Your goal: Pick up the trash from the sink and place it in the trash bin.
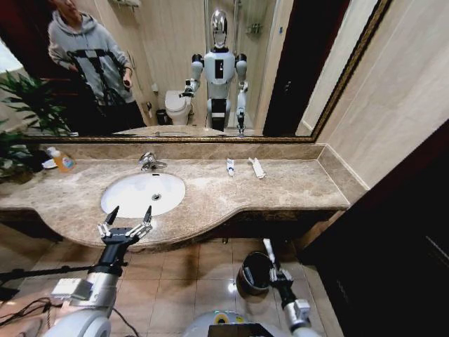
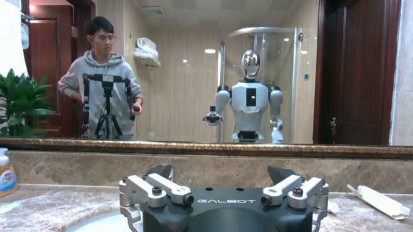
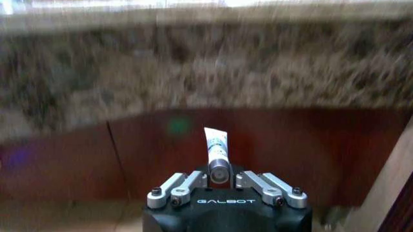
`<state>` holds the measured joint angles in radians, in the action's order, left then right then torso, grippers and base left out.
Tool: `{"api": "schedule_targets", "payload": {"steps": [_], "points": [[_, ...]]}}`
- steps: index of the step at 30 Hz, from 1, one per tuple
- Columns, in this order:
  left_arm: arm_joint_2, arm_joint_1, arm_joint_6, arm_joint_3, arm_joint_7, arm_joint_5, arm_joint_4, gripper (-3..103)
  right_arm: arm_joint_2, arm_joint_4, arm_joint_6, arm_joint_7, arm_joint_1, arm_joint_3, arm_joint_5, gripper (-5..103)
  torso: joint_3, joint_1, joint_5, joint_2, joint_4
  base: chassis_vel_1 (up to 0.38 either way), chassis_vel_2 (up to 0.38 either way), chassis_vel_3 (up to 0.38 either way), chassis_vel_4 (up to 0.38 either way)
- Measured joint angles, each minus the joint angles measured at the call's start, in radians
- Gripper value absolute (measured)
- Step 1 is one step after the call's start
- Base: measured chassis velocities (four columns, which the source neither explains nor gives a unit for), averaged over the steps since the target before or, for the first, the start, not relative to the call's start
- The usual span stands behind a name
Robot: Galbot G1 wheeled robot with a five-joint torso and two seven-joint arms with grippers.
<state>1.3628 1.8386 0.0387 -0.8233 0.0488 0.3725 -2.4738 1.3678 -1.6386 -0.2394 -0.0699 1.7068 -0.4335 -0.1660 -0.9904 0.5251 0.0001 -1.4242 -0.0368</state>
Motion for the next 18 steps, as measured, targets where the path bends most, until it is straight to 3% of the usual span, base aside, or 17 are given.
{"api": "schedule_targets", "payload": {"steps": [7, 12, 18], "points": [[0.0, 0.0, 0.0, 0.0, 0.0, 0.0, 0.0, 100, -0.027, 0.166, 0.01, 0.034, -0.099, 0.004, 0.014, 18, 0.0, 0.0, -0.0002, 0.0, 0.0, 0.0, 0.0, 0.0, 0.0], [0.0, 0.0, 0.0, 0.0, 0.0, 0.0, 0.0, 100, -0.039, 0.335, 0.103, 0.126, -0.195, 0.027, 0.004, 18, 0.0, 0.0, -0.0001, 0.0, 0.0, 0.0, 0.0, 0.0, 0.0], [0.0, 0.0, 0.0, 0.0, 0.0, 0.0, 0.0, 100, -0.032, 0.518, 0.178, 0.152, -0.32, 0.057, 0.024, 18, 0.0, 0.0, -0.0001, 0.0, 0.0, 0.0, 0.0, 0.0, 0.0]]}}
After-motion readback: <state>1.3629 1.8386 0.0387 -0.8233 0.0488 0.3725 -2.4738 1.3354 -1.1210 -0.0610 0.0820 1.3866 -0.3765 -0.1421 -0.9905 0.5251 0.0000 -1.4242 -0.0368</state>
